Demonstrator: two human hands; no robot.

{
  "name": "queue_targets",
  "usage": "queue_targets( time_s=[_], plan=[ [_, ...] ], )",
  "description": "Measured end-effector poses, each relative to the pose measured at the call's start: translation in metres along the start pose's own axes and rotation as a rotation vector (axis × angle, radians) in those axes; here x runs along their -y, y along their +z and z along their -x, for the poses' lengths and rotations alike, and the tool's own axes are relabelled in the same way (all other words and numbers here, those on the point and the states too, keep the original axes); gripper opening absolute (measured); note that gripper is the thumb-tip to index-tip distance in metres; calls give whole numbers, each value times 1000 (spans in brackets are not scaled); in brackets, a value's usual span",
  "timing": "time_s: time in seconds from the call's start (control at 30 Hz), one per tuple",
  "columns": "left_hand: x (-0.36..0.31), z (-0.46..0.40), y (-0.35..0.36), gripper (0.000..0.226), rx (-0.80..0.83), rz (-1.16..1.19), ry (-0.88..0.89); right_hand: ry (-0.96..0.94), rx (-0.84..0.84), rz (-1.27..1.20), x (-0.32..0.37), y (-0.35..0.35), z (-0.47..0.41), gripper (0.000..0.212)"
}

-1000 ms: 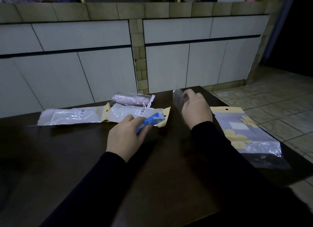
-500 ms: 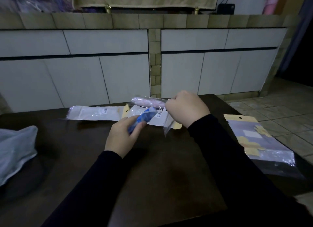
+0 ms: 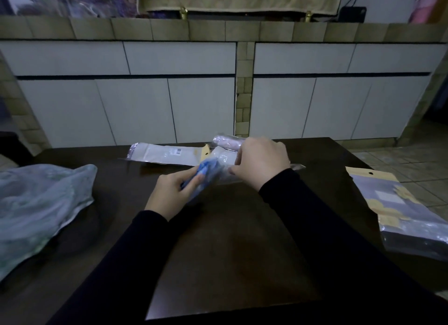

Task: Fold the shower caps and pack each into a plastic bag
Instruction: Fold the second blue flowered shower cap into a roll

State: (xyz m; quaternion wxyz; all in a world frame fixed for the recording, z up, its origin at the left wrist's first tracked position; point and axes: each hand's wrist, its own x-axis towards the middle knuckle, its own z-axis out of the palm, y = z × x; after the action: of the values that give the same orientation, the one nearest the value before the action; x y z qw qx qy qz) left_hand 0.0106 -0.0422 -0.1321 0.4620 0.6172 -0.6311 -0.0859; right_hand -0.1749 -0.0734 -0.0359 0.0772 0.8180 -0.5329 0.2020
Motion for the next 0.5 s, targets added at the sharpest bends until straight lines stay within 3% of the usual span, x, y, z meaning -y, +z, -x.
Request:
queue_targets(
  time_s=[0.13, 0.33, 0.4, 0.5],
  plan=[
    [5, -1, -11, 33, -21, 54, -74, -164, 27, 24, 8, 17, -3, 22],
    [2, -4, -17, 40, 4, 160, -173, -186, 653, -159, 8, 37, 4, 37],
    [1, -5, -17, 40, 32, 199, -192, -173, 678, -223, 5, 45, 4, 41],
    [-1, -7, -16, 37, 113, 192, -214, -142, 598, -329, -2, 58, 4, 27]
  ],
)
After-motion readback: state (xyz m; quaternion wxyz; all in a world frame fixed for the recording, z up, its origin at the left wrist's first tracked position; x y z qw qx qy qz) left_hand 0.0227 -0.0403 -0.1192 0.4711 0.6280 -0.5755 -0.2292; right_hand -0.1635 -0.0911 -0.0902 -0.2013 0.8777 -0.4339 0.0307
